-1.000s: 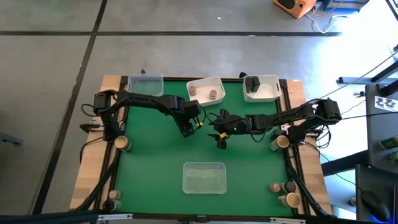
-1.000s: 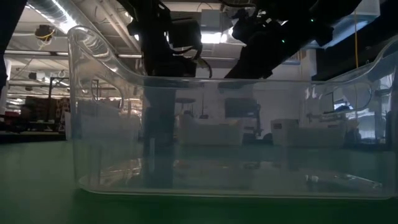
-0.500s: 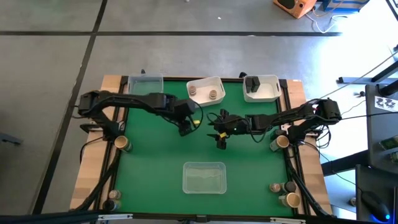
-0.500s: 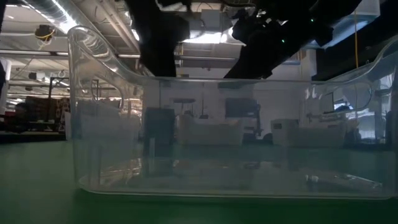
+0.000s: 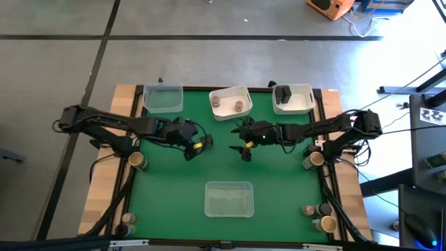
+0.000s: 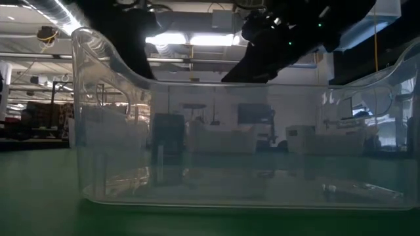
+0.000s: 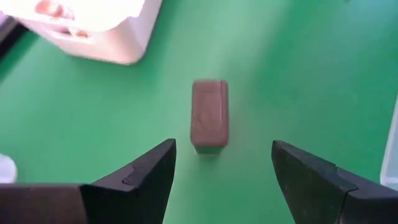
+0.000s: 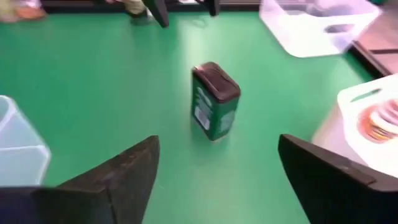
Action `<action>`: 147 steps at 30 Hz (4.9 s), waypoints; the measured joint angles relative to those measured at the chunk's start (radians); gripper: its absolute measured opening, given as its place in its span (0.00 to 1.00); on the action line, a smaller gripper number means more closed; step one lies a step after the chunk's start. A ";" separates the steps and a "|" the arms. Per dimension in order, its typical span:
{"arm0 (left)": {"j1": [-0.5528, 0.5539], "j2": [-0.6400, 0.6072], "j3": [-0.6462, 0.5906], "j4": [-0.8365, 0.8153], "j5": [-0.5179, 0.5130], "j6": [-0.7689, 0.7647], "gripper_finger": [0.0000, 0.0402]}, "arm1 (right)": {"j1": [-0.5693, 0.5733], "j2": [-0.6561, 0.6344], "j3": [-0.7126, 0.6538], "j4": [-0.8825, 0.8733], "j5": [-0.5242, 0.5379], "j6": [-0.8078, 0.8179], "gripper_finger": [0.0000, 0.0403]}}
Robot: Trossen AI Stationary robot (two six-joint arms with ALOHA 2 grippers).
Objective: Sort spices by type
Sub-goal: Put the green seasoning can into the right white bin
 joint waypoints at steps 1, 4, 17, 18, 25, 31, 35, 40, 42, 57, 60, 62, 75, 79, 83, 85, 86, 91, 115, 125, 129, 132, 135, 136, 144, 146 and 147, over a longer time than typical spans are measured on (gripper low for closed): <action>-0.010 -0.019 -0.033 0.025 -0.006 -0.016 0.62 | -0.016 0.001 0.000 0.010 -0.038 -0.009 0.83; -0.039 -0.059 -0.122 0.086 -0.033 -0.082 0.62 | -0.041 0.030 0.003 0.081 -0.116 -0.013 0.85; -0.066 -0.033 -0.386 0.426 -0.151 -0.168 0.62 | -0.042 0.296 0.134 0.304 -0.148 -0.078 0.77; -0.065 -0.032 -0.401 0.448 -0.157 -0.164 0.62 | -0.042 0.324 0.164 0.294 -0.145 -0.090 0.77; -0.065 -0.032 -0.442 0.496 -0.163 -0.172 0.62 | -0.077 0.463 0.365 0.107 -0.127 -0.181 0.77; -0.065 -0.032 -0.442 0.505 -0.163 -0.159 0.62 | -0.102 0.509 0.384 0.092 -0.163 -0.180 0.77; -0.065 -0.032 -0.442 0.529 -0.163 -0.155 0.62 | -0.107 0.511 0.384 0.082 -0.185 -0.185 0.77; -0.065 -0.032 -0.441 0.558 -0.163 -0.128 0.62 | -0.108 0.516 0.384 0.114 -0.187 -0.205 0.76; -0.065 -0.032 -0.441 0.559 -0.162 -0.119 0.62 | -0.109 0.523 0.384 0.122 -0.187 -0.204 0.74; -0.065 -0.032 -0.441 0.562 -0.162 -0.117 0.62 | -0.107 0.531 0.383 0.088 -0.187 -0.202 0.47; -0.065 -0.032 -0.441 0.567 -0.162 -0.114 0.62 | -0.107 0.530 0.384 0.084 -0.187 -0.200 0.39; -0.065 -0.032 -0.441 0.570 -0.162 -0.114 0.62 | -0.106 0.530 0.384 0.082 -0.187 -0.199 0.36; -0.064 -0.032 -0.441 0.569 -0.163 -0.086 0.62 | -0.106 0.531 0.383 0.053 -0.200 -0.167 0.68; -0.064 -0.032 -0.441 0.569 -0.164 -0.086 0.62 | -0.107 0.531 0.383 0.095 -0.200 -0.168 0.67; -0.064 -0.032 -0.441 0.570 -0.164 -0.084 0.62 | -0.107 0.568 0.383 0.154 -0.204 -0.169 0.59; -0.064 -0.032 -0.441 0.570 -0.164 -0.084 0.62 | -0.107 0.580 0.383 0.185 -0.204 -0.173 0.54; -0.064 -0.032 -0.441 0.569 -0.164 -0.084 0.62 | -0.107 0.580 0.383 0.184 -0.204 -0.173 0.52; -0.064 -0.032 -0.441 0.570 -0.166 -0.063 0.62 | -0.107 0.579 0.383 0.185 -0.200 -0.176 0.34; -0.087 -0.045 -0.441 0.571 -0.181 -0.094 0.62 | -0.190 -0.284 0.178 -0.413 0.534 -0.282 0.33; -0.085 -0.045 -0.441 0.571 -0.184 -0.094 0.62 | -0.543 -0.404 0.030 -0.407 0.663 -0.186 0.33; -0.085 -0.045 -0.441 0.568 -0.184 -0.094 0.62 | -0.661 -0.377 -0.026 -0.381 0.658 -0.093 0.33; -0.085 -0.045 -0.441 0.569 -0.184 -0.094 0.62 | -0.718 -0.363 -0.059 -0.341 0.654 -0.063 0.33; -0.085 -0.045 -0.441 0.568 -0.184 -0.094 0.62 | -0.757 -0.338 -0.073 -0.355 0.653 -0.042 0.33; -0.085 -0.045 -0.441 0.568 -0.184 -0.094 0.62 | -0.765 -0.326 -0.073 -0.363 0.653 -0.040 0.33; -0.085 -0.045 -0.441 0.569 -0.184 -0.091 0.62 | -0.815 -0.229 -0.072 -0.358 0.609 0.013 0.33; -0.085 -0.045 -0.441 0.569 -0.184 -0.085 0.62 | -0.816 -0.211 -0.074 -0.384 0.600 0.035 0.33; -0.085 -0.045 -0.441 0.572 -0.187 -0.084 0.62 | -0.816 -0.205 -0.074 -0.388 0.599 0.039 0.33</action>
